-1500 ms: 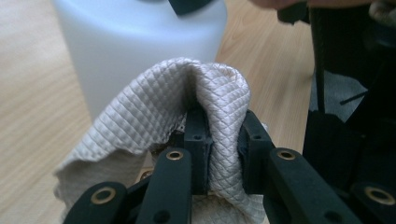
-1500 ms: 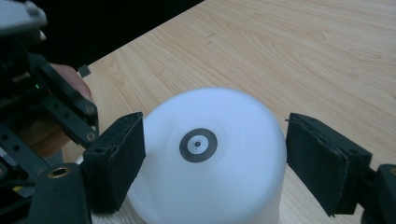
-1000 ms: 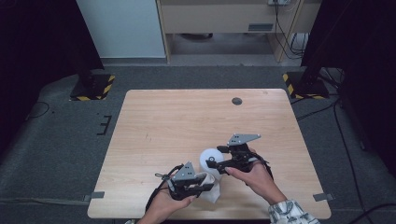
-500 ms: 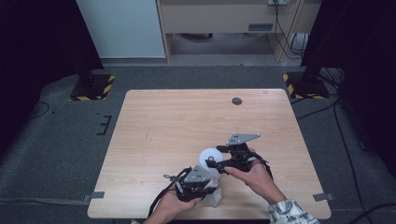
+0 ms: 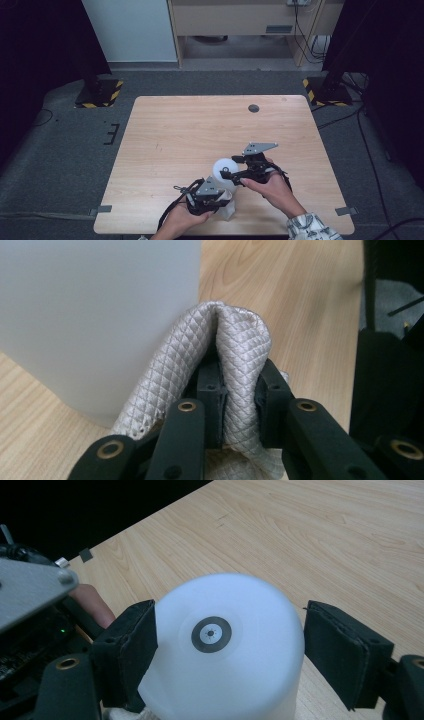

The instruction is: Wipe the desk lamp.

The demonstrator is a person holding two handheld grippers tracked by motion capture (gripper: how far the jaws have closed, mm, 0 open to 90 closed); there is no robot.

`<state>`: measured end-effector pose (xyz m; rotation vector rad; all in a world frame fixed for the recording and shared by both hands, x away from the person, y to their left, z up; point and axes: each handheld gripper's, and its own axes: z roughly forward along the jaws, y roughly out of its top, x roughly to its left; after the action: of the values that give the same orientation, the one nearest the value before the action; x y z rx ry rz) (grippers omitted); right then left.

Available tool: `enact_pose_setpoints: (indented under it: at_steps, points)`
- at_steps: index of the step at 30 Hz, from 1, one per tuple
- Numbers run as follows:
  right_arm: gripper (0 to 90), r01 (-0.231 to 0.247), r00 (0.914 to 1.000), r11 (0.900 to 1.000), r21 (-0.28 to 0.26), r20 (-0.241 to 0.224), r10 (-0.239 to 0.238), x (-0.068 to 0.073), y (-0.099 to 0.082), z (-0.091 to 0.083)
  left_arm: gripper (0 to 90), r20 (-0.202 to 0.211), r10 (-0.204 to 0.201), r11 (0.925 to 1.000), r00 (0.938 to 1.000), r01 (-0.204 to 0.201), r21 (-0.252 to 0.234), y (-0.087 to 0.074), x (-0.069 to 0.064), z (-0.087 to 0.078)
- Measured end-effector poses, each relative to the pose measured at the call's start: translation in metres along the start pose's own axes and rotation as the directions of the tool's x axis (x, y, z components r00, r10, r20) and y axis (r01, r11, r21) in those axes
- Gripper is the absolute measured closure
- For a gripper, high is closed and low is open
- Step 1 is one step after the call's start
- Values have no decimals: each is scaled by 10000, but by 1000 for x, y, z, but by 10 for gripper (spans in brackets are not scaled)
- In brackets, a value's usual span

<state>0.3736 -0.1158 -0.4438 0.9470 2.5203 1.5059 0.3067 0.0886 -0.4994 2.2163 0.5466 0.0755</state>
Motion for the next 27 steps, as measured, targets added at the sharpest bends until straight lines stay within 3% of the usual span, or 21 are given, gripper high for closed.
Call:
enact_pose_setpoints:
  at_steps: [21, 27]
  points:
    - [232, -54, 10000, 10000, 31, -8, 54, -1, 2, 2, 762, -15, -119, 9994, 9999, 119, 315, -2, 5, 7]
    - [232, -78, 10000, 10000, 50, 0, 78, -1, 2, 2, 763, 8, -227, 9991, 9997, 227, -368, 6, 1, -3]
